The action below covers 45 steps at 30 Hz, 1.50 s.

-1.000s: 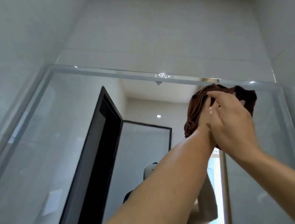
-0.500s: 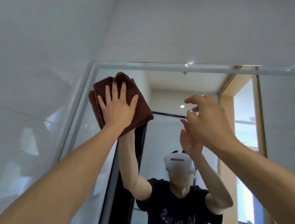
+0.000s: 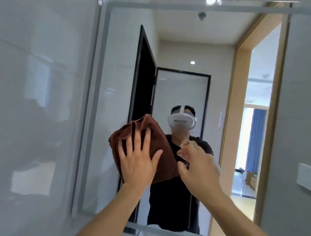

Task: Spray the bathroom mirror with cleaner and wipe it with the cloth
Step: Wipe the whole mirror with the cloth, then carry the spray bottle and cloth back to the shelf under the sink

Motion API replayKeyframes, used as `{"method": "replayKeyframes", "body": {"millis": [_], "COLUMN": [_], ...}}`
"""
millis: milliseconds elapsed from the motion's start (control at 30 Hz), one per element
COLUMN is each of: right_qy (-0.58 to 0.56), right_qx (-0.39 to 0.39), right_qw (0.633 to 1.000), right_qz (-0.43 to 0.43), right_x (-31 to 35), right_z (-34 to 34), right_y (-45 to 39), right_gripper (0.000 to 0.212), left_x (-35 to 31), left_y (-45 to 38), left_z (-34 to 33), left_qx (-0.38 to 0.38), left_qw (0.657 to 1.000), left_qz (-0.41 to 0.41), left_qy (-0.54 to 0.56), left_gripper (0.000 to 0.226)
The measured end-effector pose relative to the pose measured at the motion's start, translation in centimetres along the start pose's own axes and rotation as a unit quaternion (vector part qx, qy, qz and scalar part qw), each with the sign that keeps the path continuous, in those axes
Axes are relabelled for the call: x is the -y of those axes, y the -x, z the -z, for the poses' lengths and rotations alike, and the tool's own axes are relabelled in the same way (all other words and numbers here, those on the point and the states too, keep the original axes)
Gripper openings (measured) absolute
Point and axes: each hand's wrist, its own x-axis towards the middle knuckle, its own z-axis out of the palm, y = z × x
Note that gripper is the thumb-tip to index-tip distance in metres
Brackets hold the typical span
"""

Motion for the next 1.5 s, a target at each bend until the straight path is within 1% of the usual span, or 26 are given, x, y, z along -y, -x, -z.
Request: {"method": "replayKeyframes", "body": {"millis": [33,100,200,233,300,333,400,433,500,533,600,633,667,700,767,833,900,967,1033,1067,1133,1267,1333,1367,1467,1500], "right_qy": [0.002,-0.005,-0.031,-0.039,-0.045,-0.046,-0.042,-0.032,0.005,0.027,0.069,0.084,0.095,0.105,0.121,0.124,0.125,0.117,0.090,0.076,0.052,-0.017,-0.048,-0.068,-0.119,-0.132], "right_qx": [0.015,0.035,0.022,0.017,0.016,0.019,0.019,0.019,0.019,0.021,0.029,0.034,0.041,0.050,0.074,0.103,0.142,0.192,0.236,0.254,0.285,0.337,0.359,0.367,0.383,0.392], "right_qw": [1.000,0.999,0.998,0.997,0.996,0.996,0.998,0.999,1.000,0.999,0.997,0.996,0.994,0.993,0.990,0.987,0.981,0.972,0.964,0.960,0.952,0.935,0.923,0.918,0.902,0.895], "right_qz": [-0.001,-0.014,-0.049,-0.064,-0.076,-0.072,-0.049,-0.034,-0.005,0.008,0.023,0.022,0.017,0.010,-0.003,-0.024,-0.051,-0.068,-0.083,-0.092,-0.100,-0.113,-0.128,-0.137,-0.163,-0.171], "right_x": [0.2,1.1,2.7,3.1,3.8,4.0,4.4,4.7,5.3,5.7,6.4,6.5,6.5,6.4,5.9,5.4,5.2,5.2,5.2,5.3,5.4,5.7,5.9,5.9,6.3,6.5], "right_z": [-0.9,-2.4,-4.0,-4.2,-4.2,-3.9,-2.9,-2.2,-0.8,-0.2,1.2,2.1,3.0,3.9,5.8,7.2,8.1,8.6,8.7,8.6,8.3,6.8,6.1,5.7,4.7,4.5], "right_y": [0.7,1.5,1.5,1.3,0.8,0.6,0.2,0.0,-0.3,-0.3,0.0,0.3,0.8,1.5,3.1,5.3,7.8,10.6,13.6,15.1,18.1,24.1,27.1,28.5,32.6,33.8], "right_gripper": [0.028,0.028,0.041,0.040,0.026,0.020,0.017,0.017,0.018,0.018,0.017,0.017,0.019,0.021,0.025,0.025,0.018,0.008,0.009,0.011,0.012,0.009,0.012,0.015,0.033,0.035], "left_x": [0.4,1.0,1.7,1.8,2.3,2.6,3.6,4.1,4.9,5.0,4.9,4.8,4.7,4.5,4.3,4.4,4.9,5.6,6.4,6.8,7.5,9.3,9.9,10.2,10.9,11.0], "left_y": [0.3,0.6,0.0,-0.2,-0.3,-0.5,-1.1,-1.3,-1.5,-1.4,-0.7,-0.1,0.5,1.1,2.2,3.3,4.6,6.3,8.7,10.1,13.0,18.6,21.3,22.5,25.9,26.9], "left_z": [0.4,1.4,2.9,3.4,4.2,4.7,5.8,6.2,7.0,7.4,7.9,8.2,8.5,9.0,9.9,10.8,12.0,13.6,15.3,16.1,17.4,20.4,22.4,23.5,26.7,27.8], "left_qx": [0.007,0.016,0.033,0.041,0.049,0.046,0.021,0.001,-0.025,-0.019,0.003,0.015,0.033,0.058,0.128,0.218,0.314,0.409,0.485,0.507,0.533,0.579,0.601,0.609,0.628,0.634], "left_qw": [1.000,1.000,0.999,0.999,0.998,0.998,0.996,0.996,0.999,0.998,0.996,0.995,0.993,0.988,0.967,0.933,0.887,0.838,0.792,0.778,0.762,0.731,0.719,0.716,0.705,0.700], "left_qz": [0.014,0.017,0.003,0.000,0.000,0.007,0.029,0.025,-0.024,-0.052,-0.086,-0.091,-0.087,-0.075,-0.037,-0.011,-0.003,-0.006,-0.010,-0.014,-0.009,0.034,0.051,0.065,0.103,0.116], "left_qy": [0.001,0.008,0.010,0.011,0.026,0.044,0.085,0.081,0.033,0.019,0.022,0.041,0.074,0.121,0.216,0.286,0.339,0.362,0.371,0.370,0.368,0.360,0.344,0.336,0.313,0.308], "left_gripper": [0.071,0.064,0.059,0.058,0.059,0.062,0.075,0.084,0.095,0.091,0.062,0.047,0.036,0.031,0.030,0.030,0.028,0.025,0.022,0.020,0.019,0.020,0.020,0.020,0.019,0.018]}}
